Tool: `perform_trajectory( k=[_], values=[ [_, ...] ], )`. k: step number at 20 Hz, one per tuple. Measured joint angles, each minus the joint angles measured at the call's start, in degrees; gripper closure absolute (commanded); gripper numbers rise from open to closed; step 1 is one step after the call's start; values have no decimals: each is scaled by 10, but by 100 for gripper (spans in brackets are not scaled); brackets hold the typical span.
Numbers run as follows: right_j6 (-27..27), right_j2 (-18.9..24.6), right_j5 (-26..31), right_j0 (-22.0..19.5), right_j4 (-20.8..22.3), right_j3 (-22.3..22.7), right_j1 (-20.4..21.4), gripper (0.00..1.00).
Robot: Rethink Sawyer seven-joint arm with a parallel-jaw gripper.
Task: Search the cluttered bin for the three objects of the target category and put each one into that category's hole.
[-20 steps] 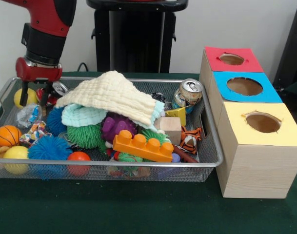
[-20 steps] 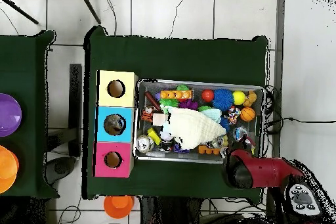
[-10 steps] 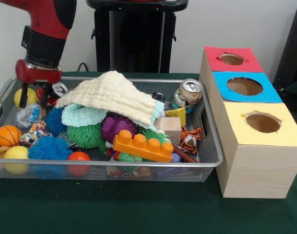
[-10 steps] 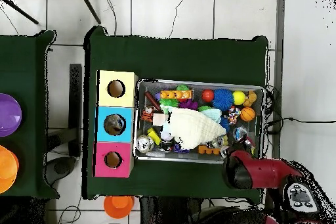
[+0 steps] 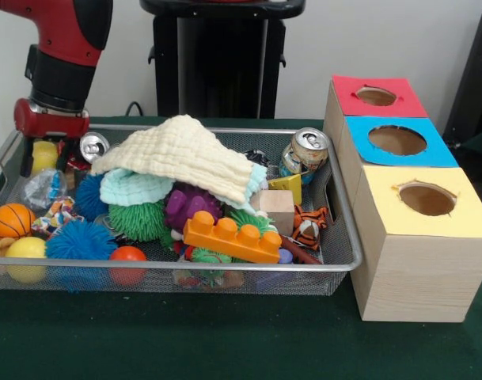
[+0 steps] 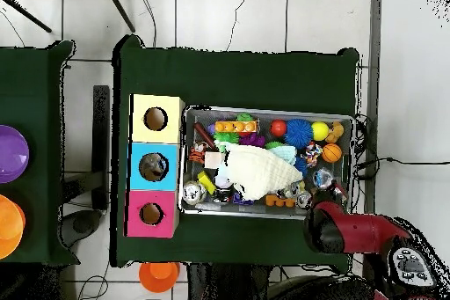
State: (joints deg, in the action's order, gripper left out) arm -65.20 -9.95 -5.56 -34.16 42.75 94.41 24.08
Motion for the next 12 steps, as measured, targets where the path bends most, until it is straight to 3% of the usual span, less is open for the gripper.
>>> perform_trajectory(
  k=[12],
  values=[
    [0, -3, -25, 9, -3, -16, -23, 0]
  ],
)
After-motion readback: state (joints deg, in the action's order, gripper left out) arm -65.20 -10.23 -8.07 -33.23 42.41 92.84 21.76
